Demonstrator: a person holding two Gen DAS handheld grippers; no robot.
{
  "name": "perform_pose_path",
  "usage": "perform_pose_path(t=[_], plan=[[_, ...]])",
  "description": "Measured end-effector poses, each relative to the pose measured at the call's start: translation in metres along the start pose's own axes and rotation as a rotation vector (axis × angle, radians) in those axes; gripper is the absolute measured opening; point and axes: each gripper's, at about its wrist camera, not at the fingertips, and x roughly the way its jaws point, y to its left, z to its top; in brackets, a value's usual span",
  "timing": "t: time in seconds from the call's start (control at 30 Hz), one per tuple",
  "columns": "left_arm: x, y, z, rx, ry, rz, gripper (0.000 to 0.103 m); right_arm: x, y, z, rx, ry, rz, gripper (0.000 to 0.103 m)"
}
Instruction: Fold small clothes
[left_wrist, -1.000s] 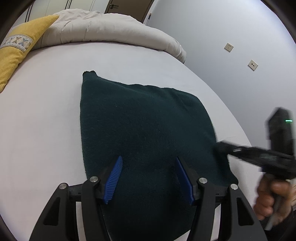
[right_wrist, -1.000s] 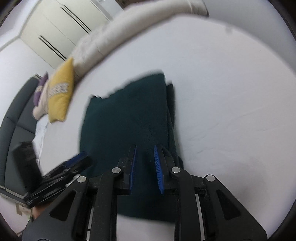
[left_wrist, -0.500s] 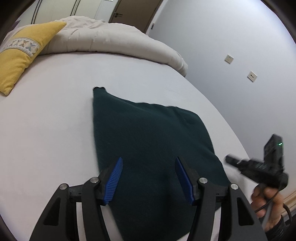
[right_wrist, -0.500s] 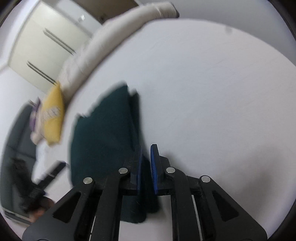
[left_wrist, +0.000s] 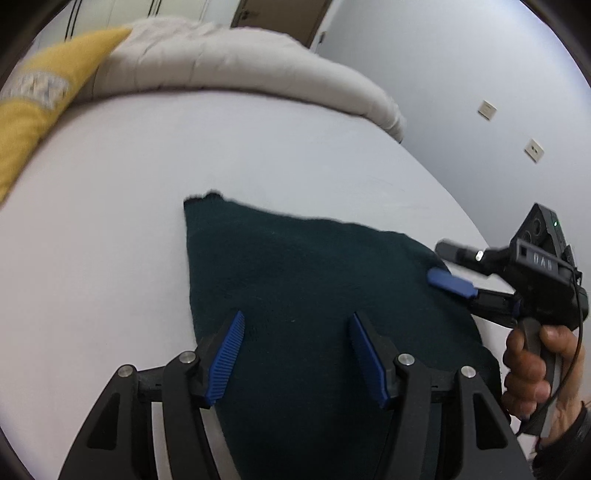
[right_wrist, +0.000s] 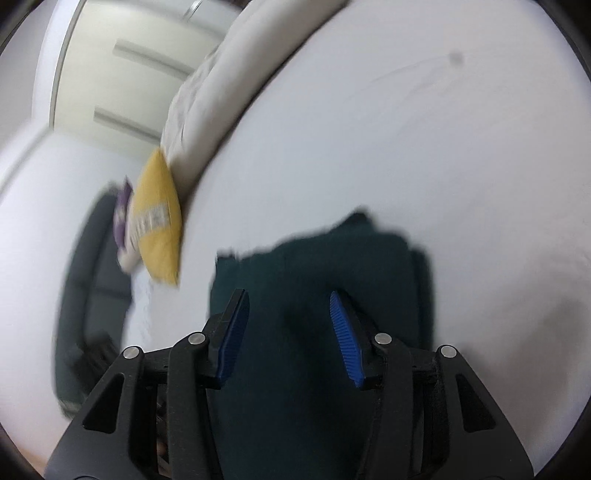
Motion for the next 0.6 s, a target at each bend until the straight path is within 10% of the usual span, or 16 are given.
perform_pose_path(t=[0.17, 0.33, 0.6], plan=[[0.002, 0.007, -0.002, -0.015, -0.014, -0.028, 0.064, -0.002, -0.025, 0.01, 0.038, -0.07, -0.008, 0.031], [-0.026, 0.026, -0.013, -0.085, -0.045, -0.026, 0.062, -0.047, -0.044, -0.002, 0.076, -0.158, -0.112, 0.042], [-0.079, 0.004, -0.068, -0.066, -0.075, -0.166, 0.062, -0.082, 0.01, -0.097, -0.171, 0.047, 0.145, 0.05]])
